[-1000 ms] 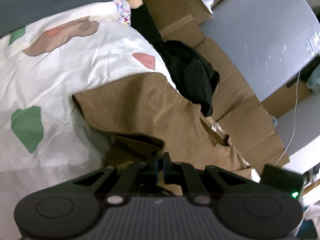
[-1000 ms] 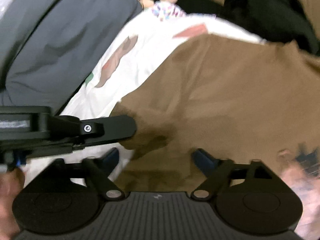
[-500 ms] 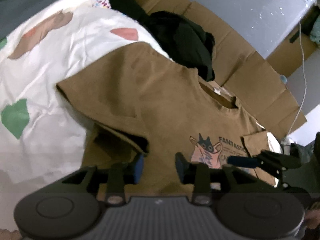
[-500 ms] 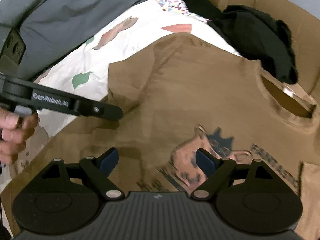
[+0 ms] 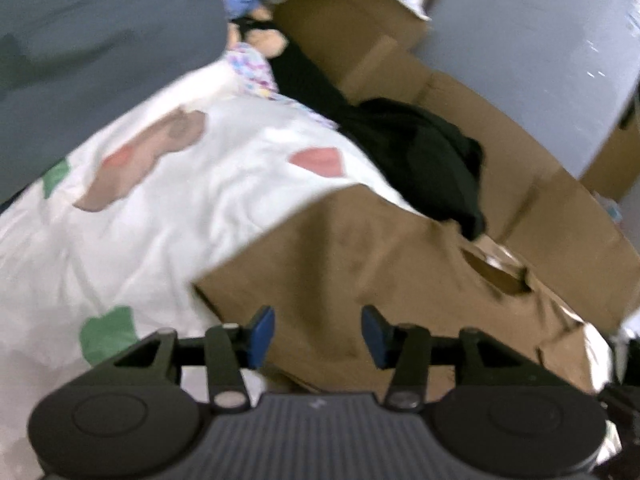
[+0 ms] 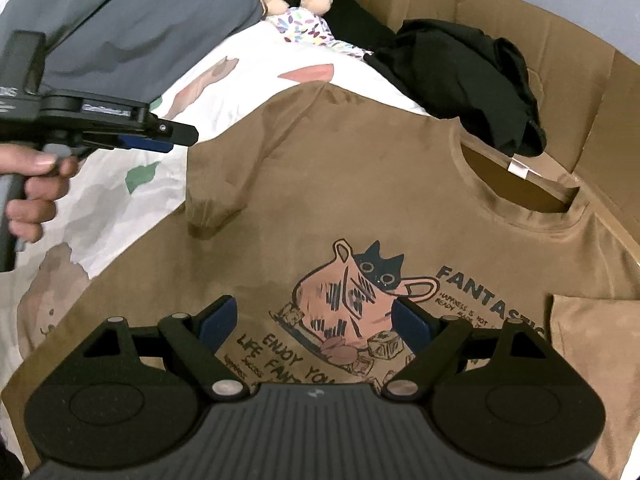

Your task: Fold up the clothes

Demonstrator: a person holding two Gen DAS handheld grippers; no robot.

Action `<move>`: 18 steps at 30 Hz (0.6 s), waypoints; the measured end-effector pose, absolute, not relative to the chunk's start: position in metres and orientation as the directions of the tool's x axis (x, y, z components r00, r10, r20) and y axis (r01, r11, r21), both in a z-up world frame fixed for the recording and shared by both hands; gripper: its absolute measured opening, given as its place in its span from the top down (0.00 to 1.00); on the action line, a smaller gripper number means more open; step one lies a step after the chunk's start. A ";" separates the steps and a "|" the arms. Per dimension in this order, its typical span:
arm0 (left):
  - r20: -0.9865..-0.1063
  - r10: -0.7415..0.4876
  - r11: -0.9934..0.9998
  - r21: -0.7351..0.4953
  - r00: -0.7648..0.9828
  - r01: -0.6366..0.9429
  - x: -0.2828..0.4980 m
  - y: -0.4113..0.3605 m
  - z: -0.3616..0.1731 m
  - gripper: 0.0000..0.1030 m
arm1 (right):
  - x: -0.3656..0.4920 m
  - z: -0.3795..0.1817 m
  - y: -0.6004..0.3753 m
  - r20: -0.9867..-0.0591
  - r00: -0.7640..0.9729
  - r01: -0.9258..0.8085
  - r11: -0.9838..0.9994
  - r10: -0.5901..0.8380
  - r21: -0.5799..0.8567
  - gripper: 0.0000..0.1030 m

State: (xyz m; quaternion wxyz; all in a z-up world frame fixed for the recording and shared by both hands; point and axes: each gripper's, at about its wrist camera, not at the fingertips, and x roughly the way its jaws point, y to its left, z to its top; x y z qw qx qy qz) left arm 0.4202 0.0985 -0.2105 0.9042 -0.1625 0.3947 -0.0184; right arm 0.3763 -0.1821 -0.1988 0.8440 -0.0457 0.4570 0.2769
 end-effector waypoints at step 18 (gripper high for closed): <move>-0.760 -0.020 0.901 -0.296 0.649 -0.318 0.456 0.144 -0.259 0.59 | 0.381 -0.219 -0.141 -0.775 0.381 -0.544 0.800 0.505 0.254 0.20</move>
